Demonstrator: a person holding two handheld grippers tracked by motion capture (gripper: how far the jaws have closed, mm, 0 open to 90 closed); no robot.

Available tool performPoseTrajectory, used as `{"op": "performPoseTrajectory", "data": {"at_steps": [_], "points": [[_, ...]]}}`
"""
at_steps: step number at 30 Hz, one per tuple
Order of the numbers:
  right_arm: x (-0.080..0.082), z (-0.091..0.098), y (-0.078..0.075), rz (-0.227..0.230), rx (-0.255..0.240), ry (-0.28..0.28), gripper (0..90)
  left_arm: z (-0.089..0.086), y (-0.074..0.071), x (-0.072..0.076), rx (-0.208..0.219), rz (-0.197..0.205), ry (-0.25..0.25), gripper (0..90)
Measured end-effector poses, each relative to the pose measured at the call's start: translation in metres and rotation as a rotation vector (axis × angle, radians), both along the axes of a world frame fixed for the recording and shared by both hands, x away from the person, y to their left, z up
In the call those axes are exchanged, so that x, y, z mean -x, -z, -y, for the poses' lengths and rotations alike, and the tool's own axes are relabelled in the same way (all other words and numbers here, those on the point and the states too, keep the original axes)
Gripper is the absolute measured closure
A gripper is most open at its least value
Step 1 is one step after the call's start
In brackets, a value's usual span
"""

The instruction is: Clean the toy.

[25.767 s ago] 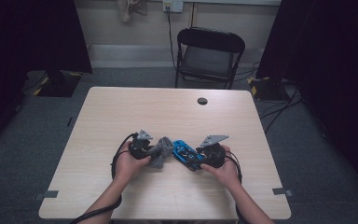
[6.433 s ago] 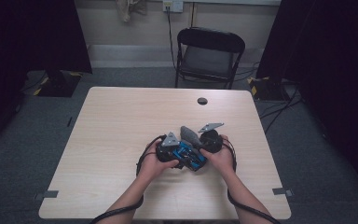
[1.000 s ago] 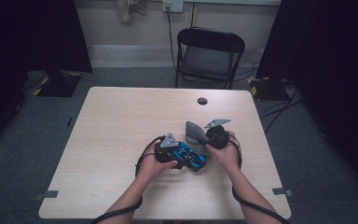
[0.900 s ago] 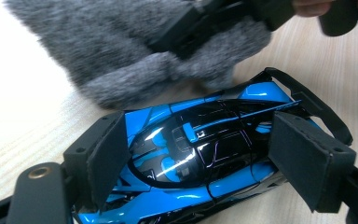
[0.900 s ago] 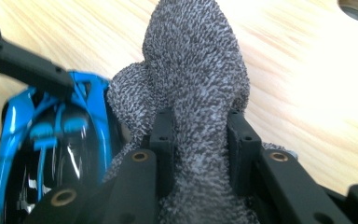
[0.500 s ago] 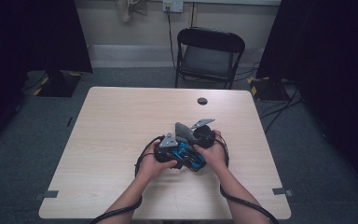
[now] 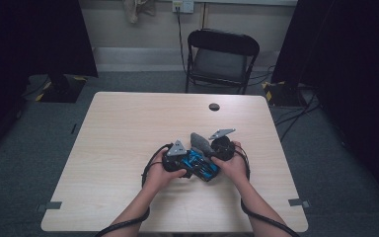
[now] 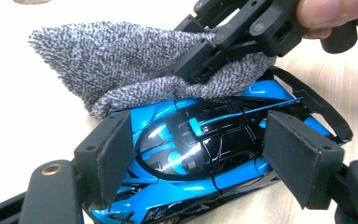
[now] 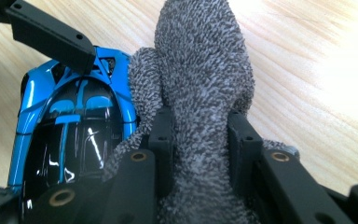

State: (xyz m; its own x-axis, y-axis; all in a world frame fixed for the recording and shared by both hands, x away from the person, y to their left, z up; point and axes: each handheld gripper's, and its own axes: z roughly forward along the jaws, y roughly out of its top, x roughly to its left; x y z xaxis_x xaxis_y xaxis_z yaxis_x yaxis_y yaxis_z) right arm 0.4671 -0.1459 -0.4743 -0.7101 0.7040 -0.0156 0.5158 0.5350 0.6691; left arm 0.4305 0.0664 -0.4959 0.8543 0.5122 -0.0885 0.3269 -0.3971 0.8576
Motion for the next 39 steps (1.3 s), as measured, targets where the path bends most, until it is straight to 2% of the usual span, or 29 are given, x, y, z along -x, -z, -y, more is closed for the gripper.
{"op": "performPoseTrajectory", "data": {"at_steps": [6,39], "points": [[0.004,0.005,-0.001,-0.001,0.012,-0.006,68.4,0.0,-0.001,-0.001,-0.008,-0.004,0.003,24.3],[0.031,0.048,-0.002,-0.007,-0.005,0.004,68.4,0.002,-0.002,-0.001,-0.02,-0.007,0.002,24.3]]}}
